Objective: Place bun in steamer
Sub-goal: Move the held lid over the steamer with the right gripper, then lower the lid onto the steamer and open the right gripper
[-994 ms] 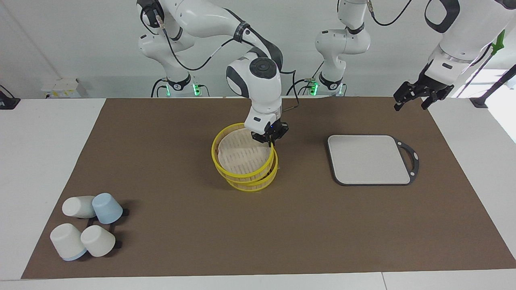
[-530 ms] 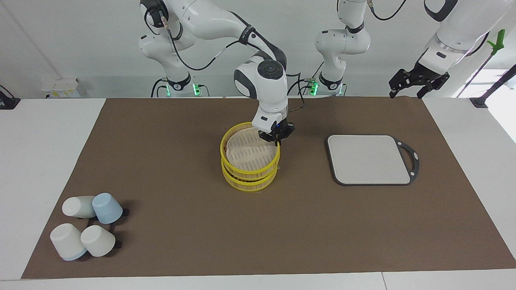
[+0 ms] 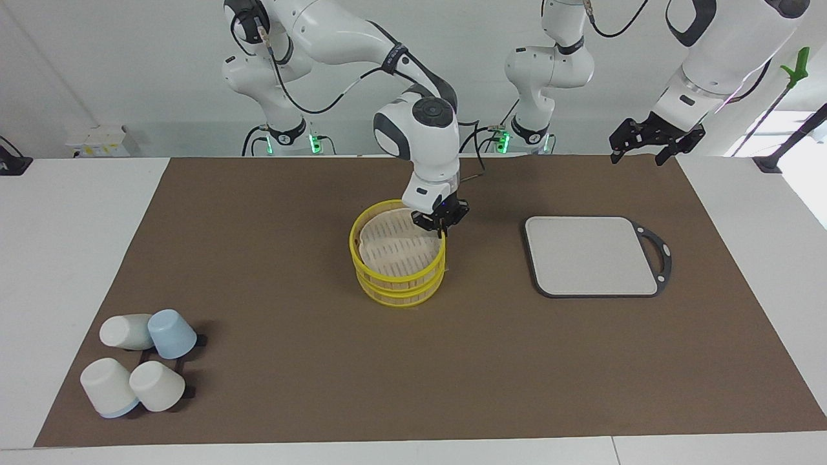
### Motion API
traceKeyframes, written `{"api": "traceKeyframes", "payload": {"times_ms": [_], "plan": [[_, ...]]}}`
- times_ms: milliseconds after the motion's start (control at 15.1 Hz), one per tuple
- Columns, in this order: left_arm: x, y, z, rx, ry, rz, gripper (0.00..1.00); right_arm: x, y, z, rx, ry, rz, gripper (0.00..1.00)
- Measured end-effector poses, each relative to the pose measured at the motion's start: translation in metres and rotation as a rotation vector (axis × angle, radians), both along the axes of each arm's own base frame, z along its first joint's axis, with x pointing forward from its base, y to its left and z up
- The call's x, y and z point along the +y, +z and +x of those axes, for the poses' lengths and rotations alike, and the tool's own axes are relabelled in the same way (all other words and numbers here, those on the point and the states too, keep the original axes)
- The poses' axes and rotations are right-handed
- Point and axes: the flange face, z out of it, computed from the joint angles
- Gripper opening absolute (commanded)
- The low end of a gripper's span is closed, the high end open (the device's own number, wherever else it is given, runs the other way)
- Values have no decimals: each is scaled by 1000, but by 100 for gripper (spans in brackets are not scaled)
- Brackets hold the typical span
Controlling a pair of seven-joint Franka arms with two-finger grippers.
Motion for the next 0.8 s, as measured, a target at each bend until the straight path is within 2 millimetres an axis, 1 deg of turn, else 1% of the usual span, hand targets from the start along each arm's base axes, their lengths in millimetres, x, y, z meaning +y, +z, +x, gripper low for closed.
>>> {"api": "traceKeyframes", "payload": {"times_ms": [199, 331, 530, 796], "plan": [[0, 8, -2, -18, -1, -2, 100, 1, -2, 0, -12, -4, 13, 0], [1, 13, -3, -31, 0, -3, 100, 2, -1, 0, -20, -37, 32, 0], [0, 15, -1, -49, 0, -4, 100, 3, 1, 1, -13, -64, 55, 0], [-7, 16, 0, -65, -14, -5, 100, 3, 0, 0, 13, -86, 77, 0]]}}
